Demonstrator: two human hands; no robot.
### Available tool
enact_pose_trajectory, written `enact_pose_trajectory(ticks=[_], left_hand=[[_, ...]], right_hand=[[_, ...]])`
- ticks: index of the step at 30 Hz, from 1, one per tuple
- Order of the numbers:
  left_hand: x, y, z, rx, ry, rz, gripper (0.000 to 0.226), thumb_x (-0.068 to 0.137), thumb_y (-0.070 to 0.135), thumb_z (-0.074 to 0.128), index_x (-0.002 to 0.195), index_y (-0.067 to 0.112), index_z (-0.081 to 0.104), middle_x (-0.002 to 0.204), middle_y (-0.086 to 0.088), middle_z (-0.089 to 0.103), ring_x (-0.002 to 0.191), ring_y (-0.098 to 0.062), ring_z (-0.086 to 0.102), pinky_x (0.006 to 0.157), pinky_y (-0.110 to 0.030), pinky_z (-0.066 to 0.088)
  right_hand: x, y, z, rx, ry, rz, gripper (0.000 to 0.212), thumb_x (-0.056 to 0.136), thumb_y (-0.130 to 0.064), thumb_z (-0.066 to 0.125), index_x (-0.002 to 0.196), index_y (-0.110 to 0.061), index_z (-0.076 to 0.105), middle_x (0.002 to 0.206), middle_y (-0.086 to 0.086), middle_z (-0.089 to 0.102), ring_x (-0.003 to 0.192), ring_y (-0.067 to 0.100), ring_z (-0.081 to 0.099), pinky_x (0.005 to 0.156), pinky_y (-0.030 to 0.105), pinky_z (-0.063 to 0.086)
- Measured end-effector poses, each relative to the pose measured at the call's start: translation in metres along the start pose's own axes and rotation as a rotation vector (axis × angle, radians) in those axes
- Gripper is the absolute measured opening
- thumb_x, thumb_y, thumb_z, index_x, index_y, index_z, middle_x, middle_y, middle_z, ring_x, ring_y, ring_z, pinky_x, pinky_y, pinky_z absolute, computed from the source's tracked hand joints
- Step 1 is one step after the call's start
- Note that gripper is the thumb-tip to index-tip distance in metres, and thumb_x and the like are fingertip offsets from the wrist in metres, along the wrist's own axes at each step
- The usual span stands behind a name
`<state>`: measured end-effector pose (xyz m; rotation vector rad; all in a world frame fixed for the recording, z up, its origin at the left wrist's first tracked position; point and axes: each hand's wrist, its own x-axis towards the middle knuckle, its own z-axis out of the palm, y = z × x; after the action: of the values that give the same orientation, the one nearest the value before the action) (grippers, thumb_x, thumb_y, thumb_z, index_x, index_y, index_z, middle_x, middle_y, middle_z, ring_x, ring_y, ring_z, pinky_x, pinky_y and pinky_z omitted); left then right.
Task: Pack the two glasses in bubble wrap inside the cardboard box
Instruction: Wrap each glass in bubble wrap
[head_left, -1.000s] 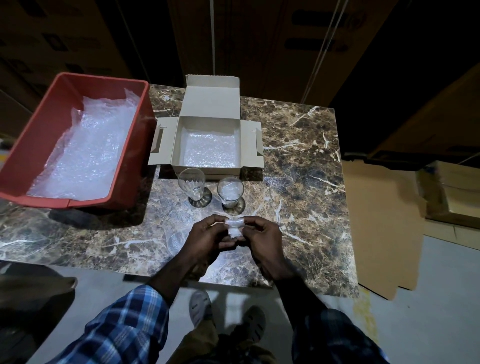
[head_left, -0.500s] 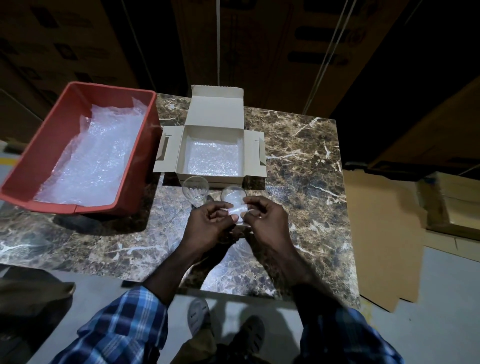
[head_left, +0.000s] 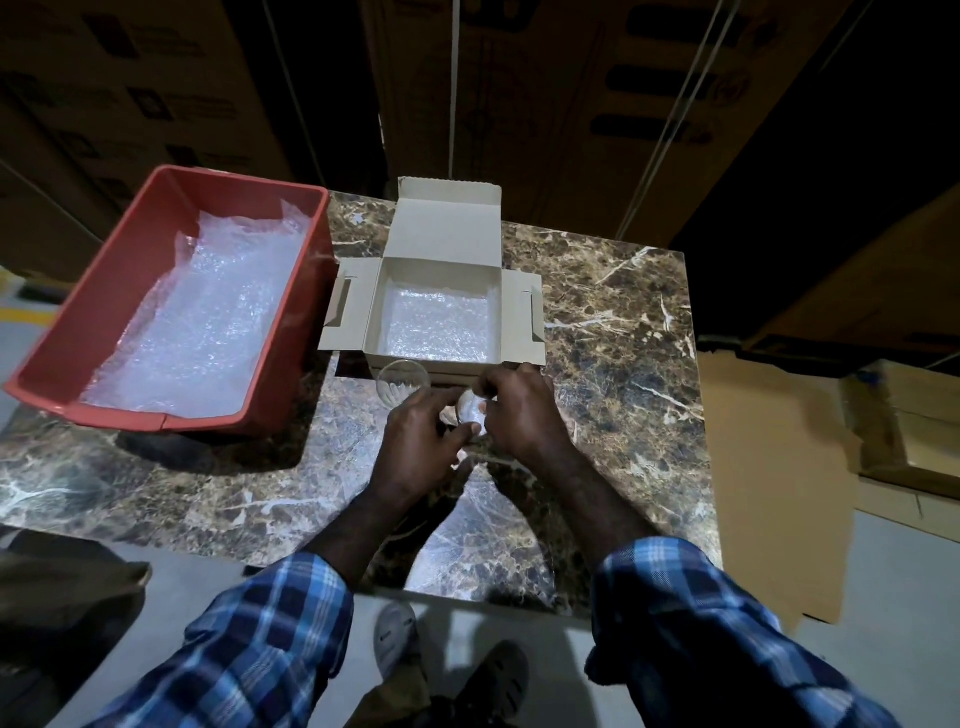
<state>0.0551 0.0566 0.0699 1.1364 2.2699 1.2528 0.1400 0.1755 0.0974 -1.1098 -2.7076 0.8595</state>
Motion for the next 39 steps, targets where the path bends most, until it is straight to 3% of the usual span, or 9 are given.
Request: enact_pose_trajectory(ticks=[4, 8, 10, 13, 16, 25, 32, 39], left_hand=[[0.001, 0.000, 0.001, 0.032, 0.007, 0.047, 0.038, 0.082, 0.013, 0.081, 0.118, 0.011, 0.071, 0.105, -0.006, 0.071, 0.084, -0.019, 0.066, 0.078, -0.037, 0.057], [0.004, 0.002, 0.000, 0.121, -0.018, 0.067, 0.040, 0.083, 0.013, 0.080, 0.120, 0.002, 0.070, 0.113, -0.014, 0.071, 0.097, -0.027, 0.068, 0.086, -0.028, 0.048], [0.004, 0.002, 0.000, 0.148, -0.037, 0.072, 0.039, 0.084, 0.012, 0.079, 0.120, 0.001, 0.070, 0.116, -0.017, 0.069, 0.100, -0.029, 0.067, 0.087, -0.031, 0.048], [0.005, -0.001, 0.002, 0.174, -0.053, 0.070, 0.038, 0.085, 0.011, 0.078, 0.120, 0.000, 0.069, 0.117, -0.018, 0.068, 0.100, -0.031, 0.067, 0.088, -0.034, 0.050], [0.006, -0.002, 0.003, 0.177, -0.052, 0.063, 0.037, 0.085, 0.014, 0.079, 0.118, 0.000, 0.070, 0.115, -0.017, 0.069, 0.096, -0.029, 0.068, 0.086, -0.031, 0.049], [0.007, -0.004, 0.003, 0.161, -0.061, 0.049, 0.036, 0.085, 0.016, 0.078, 0.118, 0.003, 0.071, 0.114, -0.014, 0.069, 0.096, -0.028, 0.067, 0.084, -0.033, 0.051], [0.008, -0.005, 0.003, 0.164, -0.061, 0.038, 0.033, 0.084, 0.014, 0.079, 0.116, 0.005, 0.072, 0.110, -0.011, 0.069, 0.091, -0.025, 0.066, 0.080, -0.025, 0.044], [0.007, -0.004, 0.004, 0.164, -0.064, 0.053, 0.030, 0.084, 0.013, 0.078, 0.113, 0.004, 0.073, 0.107, -0.014, 0.068, 0.092, -0.029, 0.067, 0.081, -0.038, 0.055]], right_hand=[[-0.004, 0.000, 0.002, -0.130, 0.074, -0.122, 0.022, 0.080, -0.007, 0.072, 0.101, -0.012, 0.070, 0.093, 0.007, 0.071, 0.097, 0.031, 0.051, 0.088, 0.040, 0.032], [-0.007, 0.003, 0.009, -0.222, 0.146, -0.175, 0.023, 0.064, -0.006, 0.082, 0.082, -0.010, 0.069, 0.079, 0.008, 0.068, 0.081, 0.032, 0.055, 0.074, 0.040, 0.034], [-0.005, 0.004, 0.007, -0.266, 0.148, -0.189, 0.017, 0.071, -0.013, 0.079, 0.087, -0.012, 0.074, 0.090, 0.010, 0.067, 0.091, 0.033, 0.056, 0.079, 0.041, 0.038], [-0.001, 0.002, -0.008, -0.287, -0.003, -0.145, 0.024, 0.089, -0.029, 0.064, 0.109, -0.023, 0.076, 0.112, 0.007, 0.062, 0.112, 0.026, 0.047, 0.095, 0.040, 0.033], [0.004, 0.004, -0.016, -0.305, -0.096, -0.123, 0.030, 0.090, -0.037, 0.066, 0.118, -0.030, 0.071, 0.117, 0.005, 0.050, 0.117, 0.022, 0.043, 0.101, 0.040, 0.032], [0.009, 0.007, -0.011, -0.343, -0.076, -0.116, 0.030, 0.086, -0.035, 0.073, 0.115, -0.030, 0.070, 0.116, 0.006, 0.051, 0.113, 0.025, 0.047, 0.096, 0.041, 0.038], [0.014, 0.005, -0.003, -0.333, -0.090, -0.058, 0.020, 0.086, -0.033, 0.072, 0.106, -0.030, 0.072, 0.118, 0.006, 0.052, 0.115, 0.026, 0.048, 0.097, 0.042, 0.040], [0.015, 0.014, 0.003, -0.280, -0.094, -0.006, 0.019, 0.086, -0.036, 0.070, 0.103, -0.030, 0.074, 0.117, 0.006, 0.054, 0.113, 0.027, 0.050, 0.094, 0.044, 0.046]])
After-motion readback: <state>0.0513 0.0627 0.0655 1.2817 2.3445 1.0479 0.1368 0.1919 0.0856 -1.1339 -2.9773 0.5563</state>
